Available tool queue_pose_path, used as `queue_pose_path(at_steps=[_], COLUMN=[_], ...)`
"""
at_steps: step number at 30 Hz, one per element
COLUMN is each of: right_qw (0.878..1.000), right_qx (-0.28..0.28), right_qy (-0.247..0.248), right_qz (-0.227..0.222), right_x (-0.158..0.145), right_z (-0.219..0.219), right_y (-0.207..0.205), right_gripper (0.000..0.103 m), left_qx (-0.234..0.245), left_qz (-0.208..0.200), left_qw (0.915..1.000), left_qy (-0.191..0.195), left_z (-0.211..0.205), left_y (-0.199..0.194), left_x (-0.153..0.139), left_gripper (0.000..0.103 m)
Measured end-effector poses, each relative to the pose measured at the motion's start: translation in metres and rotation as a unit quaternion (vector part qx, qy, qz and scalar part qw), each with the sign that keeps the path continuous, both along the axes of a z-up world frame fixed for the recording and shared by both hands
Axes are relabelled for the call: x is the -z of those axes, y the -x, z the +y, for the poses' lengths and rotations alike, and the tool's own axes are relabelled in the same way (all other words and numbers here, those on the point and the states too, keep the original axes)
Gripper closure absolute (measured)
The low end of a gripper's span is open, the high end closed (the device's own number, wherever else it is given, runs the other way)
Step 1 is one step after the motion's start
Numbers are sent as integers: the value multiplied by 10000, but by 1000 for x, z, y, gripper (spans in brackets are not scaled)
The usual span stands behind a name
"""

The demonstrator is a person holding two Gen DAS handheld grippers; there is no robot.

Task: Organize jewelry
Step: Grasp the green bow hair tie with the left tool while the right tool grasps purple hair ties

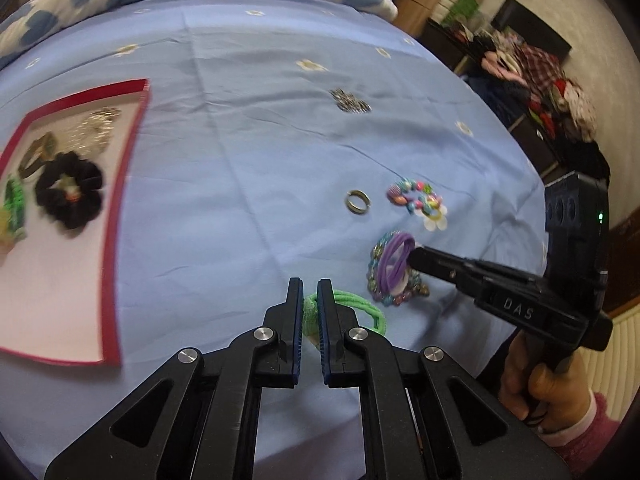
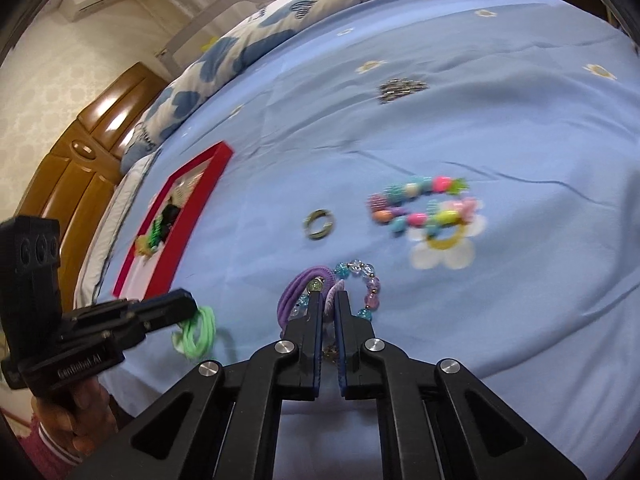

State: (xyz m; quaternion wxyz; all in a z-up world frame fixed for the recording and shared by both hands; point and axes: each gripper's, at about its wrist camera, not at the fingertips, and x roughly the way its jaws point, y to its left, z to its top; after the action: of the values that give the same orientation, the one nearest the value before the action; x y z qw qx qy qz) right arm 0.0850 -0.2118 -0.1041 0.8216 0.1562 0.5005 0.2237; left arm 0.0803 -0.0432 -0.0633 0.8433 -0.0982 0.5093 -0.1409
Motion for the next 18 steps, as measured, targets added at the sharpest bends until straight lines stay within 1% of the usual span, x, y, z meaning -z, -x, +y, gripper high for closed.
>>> queue_pose_path(at_steps=[3,4,5,6,11,13,14,18], right_qw=[9999,9998,9997,9996,9998,9997,9996,9992], right_qx=[-128,-140,-151,-188,-219,-245,-271,-363], right_qy=[-83,-83,-165,-204,-9,31,75,104], right_qz=[-57,-77,-40,35,30,27,12,-102], right_x=[-6,-8,-8,-7,-5,-4,-4,-9], right_z=[12,14,16,18,29,34,37,45], right_y=[1,1,0,-2,-6,-7,-7,-5], right_gripper=[98,97,92,92,91,92,96,97], left_qx=[-94,-128,-166,-187,-304,-373,-394,-549], left_qz=[-45,-58,-72,-79,-96,-117,-127,-218], left_qw=[9999,9999,9998,9998,9994,9991,9990,9981], left_qy=[50,62,71,81,127,134,142,165], left_z=[9,12,15,17,27,32,34,46], left_y=[5,6,8,9,15,17,18,21], left_x=[-5,-6,-7,-8,-10,-12,-13,-20], left_gripper=[97,97,97,97,97,97,97,97])
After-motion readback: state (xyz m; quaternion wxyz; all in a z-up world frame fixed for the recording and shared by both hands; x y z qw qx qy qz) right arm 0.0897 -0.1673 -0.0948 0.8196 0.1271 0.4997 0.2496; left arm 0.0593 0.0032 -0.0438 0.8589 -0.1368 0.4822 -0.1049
